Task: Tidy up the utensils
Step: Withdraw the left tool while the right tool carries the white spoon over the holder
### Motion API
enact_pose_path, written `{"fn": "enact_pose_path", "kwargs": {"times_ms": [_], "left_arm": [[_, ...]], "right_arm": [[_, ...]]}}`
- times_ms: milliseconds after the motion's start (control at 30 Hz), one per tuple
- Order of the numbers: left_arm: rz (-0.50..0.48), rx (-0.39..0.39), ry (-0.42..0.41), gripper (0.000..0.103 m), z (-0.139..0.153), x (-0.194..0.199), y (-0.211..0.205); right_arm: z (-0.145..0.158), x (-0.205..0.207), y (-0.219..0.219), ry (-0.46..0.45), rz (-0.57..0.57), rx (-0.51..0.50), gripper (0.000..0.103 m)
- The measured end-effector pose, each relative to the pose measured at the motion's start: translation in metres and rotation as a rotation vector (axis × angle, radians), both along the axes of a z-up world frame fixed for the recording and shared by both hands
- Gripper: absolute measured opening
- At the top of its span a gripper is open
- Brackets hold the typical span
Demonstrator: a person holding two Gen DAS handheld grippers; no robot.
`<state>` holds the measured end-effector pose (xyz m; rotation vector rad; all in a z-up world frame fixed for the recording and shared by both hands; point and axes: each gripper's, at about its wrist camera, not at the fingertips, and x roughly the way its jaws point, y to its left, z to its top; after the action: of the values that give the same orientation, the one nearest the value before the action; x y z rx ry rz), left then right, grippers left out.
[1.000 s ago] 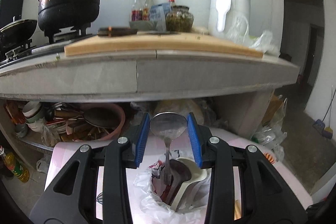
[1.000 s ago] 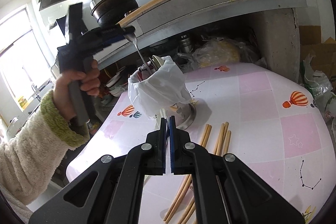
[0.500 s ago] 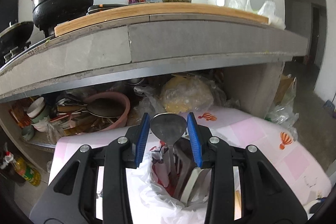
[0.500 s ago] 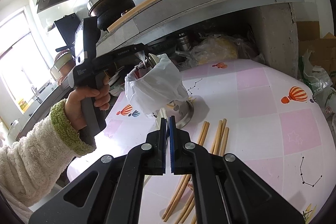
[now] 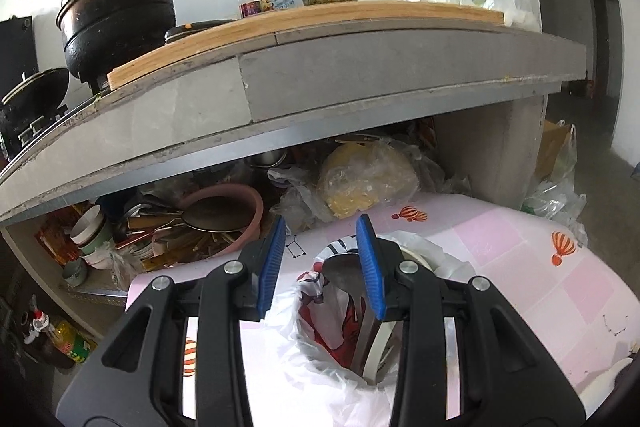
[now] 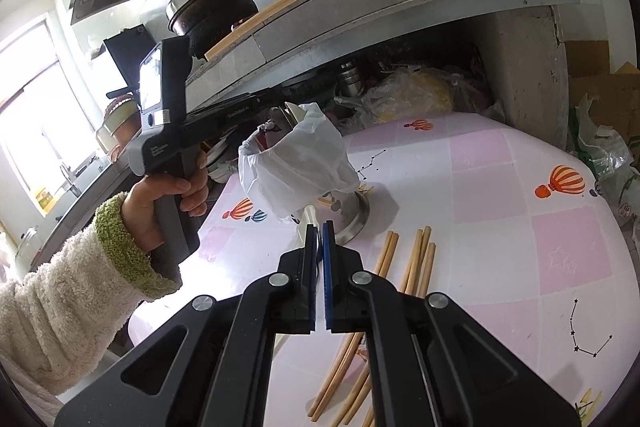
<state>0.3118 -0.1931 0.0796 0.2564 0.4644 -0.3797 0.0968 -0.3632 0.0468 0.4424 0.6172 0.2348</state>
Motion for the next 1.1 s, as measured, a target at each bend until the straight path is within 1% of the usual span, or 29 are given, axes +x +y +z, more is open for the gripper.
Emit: {"fn": "enact_pose_path", "kwargs": {"times_ms": [67, 133, 167, 200, 267, 367, 433, 600, 733, 867, 933, 1100], "left_arm": [[0.005, -0.026, 0.005, 0.05, 0.007, -0.004, 0.007], [0.007, -0.063, 0.002, 0.056, 0.015, -0.011, 0.018], [0.009, -0.075, 0.002, 0.06, 0.019, -0.014, 0.023], [0.011, -0.083, 0.003, 0.062, 0.022, -0.017, 0.027], [0.017, -0.113, -0.002, 0.068, 0.03, -0.027, 0.041], [0.035, -0.152, 0.003, 0.074, 0.037, -0.044, 0.063], [0.049, -0.173, 0.016, 0.076, 0.037, -0.057, 0.078], [0.085, -0.213, 0.056, 0.079, 0.024, -0.09, 0.117], [0.135, -0.207, 0.052, 0.08, 0.011, -0.113, 0.144], [0.181, -0.19, 0.073, 0.081, -0.002, -0.126, 0.167], [0.203, -0.184, 0.091, 0.081, -0.01, -0.131, 0.18], [0.263, -0.181, 0.12, 0.081, -0.025, -0.139, 0.208]], "right_arm": [[0.004, 0.001, -0.001, -0.005, -0.002, -0.003, 0.003], [0.011, 0.002, -0.004, -0.018, -0.007, -0.009, 0.003], [0.017, 0.004, -0.005, -0.032, -0.012, -0.016, 0.003], [0.025, 0.005, -0.007, -0.049, -0.015, -0.023, 0.003], [0.041, 0.008, -0.011, -0.089, -0.02, -0.033, 0.003], [0.073, 0.016, -0.015, -0.164, -0.026, -0.065, 0.003], [0.097, 0.025, -0.017, -0.22, -0.03, -0.091, 0.003], [0.15, 0.056, -0.014, -0.337, -0.033, -0.157, 0.003], [0.175, 0.093, -0.003, -0.379, -0.005, -0.195, 0.003], [0.177, 0.128, 0.014, -0.384, 0.022, -0.256, 0.003], [0.171, 0.144, 0.023, -0.373, 0.037, -0.286, 0.003], [0.143, 0.173, 0.041, -0.331, 0.088, -0.354, 0.003]]}}
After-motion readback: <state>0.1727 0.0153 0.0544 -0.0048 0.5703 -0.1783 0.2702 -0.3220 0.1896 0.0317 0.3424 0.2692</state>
